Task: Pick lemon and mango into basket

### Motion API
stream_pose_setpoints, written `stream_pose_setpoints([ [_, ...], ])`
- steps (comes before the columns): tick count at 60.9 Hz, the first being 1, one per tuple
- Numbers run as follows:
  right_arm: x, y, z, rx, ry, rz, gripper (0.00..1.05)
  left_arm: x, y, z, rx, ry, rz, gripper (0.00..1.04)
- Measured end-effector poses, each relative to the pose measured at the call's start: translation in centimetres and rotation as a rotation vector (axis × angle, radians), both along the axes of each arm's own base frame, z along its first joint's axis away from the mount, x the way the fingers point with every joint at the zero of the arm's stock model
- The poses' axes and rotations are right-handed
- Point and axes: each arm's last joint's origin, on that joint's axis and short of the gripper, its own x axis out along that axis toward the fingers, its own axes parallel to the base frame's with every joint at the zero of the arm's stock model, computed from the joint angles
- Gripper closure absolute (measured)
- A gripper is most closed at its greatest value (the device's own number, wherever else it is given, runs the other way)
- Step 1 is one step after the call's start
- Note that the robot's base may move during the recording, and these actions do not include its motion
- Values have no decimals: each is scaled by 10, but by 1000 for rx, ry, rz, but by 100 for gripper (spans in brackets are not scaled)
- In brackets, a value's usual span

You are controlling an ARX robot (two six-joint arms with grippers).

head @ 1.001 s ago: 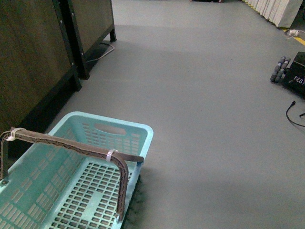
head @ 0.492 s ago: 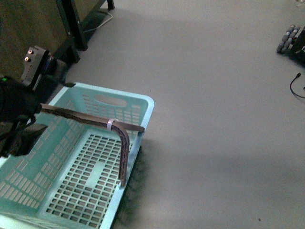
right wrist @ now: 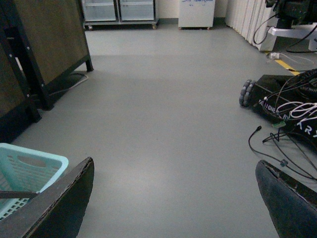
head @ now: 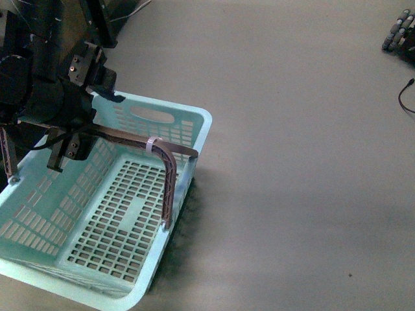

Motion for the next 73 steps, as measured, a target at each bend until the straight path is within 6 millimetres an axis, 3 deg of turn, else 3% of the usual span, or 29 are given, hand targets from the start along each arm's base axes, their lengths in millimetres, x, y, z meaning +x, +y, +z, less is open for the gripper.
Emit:
stream_pose_setpoints([
  [12,0,0,0,0,0,0,9,0,0,-1,-44,18,40,75],
  [26,0,0,0,0,0,0,9,-15,3,12,-39,15,38,76],
  [48,0,0,0,0,0,0,9,-77,23,139,-53,-233,50,77],
  [58,0,0,0,0,0,0,9,-119,32,208,-86,-390,57,77],
  [64,0,0,0,0,0,0,9,-141,35,234,-120,-468,55,77],
  [73,0,0,0,0,0,0,9,-159,35,250,-163,-513,63,77],
])
